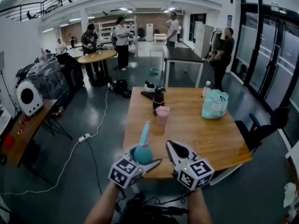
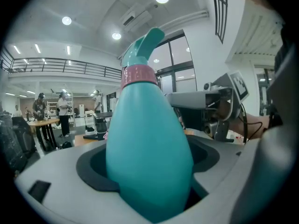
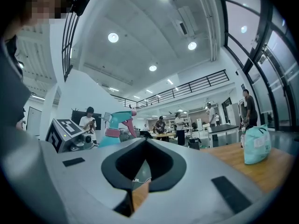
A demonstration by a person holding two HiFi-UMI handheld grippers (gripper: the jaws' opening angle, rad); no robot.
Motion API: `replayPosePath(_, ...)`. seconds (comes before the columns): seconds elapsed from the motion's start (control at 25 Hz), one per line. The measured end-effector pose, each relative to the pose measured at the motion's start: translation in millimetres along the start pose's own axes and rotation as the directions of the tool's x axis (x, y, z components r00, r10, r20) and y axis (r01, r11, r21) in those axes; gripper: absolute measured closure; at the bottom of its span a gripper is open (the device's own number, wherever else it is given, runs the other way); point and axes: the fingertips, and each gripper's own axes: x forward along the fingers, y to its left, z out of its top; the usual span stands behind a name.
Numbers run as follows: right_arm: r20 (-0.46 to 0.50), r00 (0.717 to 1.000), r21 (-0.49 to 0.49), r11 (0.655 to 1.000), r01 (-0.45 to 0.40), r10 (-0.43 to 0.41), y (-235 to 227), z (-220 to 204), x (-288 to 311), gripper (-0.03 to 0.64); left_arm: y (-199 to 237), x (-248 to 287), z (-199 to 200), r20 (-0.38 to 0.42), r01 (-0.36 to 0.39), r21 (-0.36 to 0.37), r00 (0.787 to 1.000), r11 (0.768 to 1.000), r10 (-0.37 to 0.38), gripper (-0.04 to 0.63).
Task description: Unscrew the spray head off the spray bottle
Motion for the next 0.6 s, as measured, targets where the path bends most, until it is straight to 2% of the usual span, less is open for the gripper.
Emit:
replayPosePath(0.32,0.043,0.997,0.036,0.997,-0.067,0.065,21,4,-2,0.606,-4,0,-12,-0.023,-0.002,-0.003,1.000,1.000,0.002,0.161)
replayPosePath(0.44,0.067,0.986,0.061,0.986,-0.158,0.154,41,11,-1,0.603,-8,0,-16,-0.034,0.004,-0.001,0.999,1.000,-0.004,0.161)
replayPosePath(0.6,0.051,0.971,0.101,0.966,-0.238,0.234,58,8,5,0.490,-12,1,-18,-0.046,0.004,0.020,0.999,1.000,-0.003,0.161)
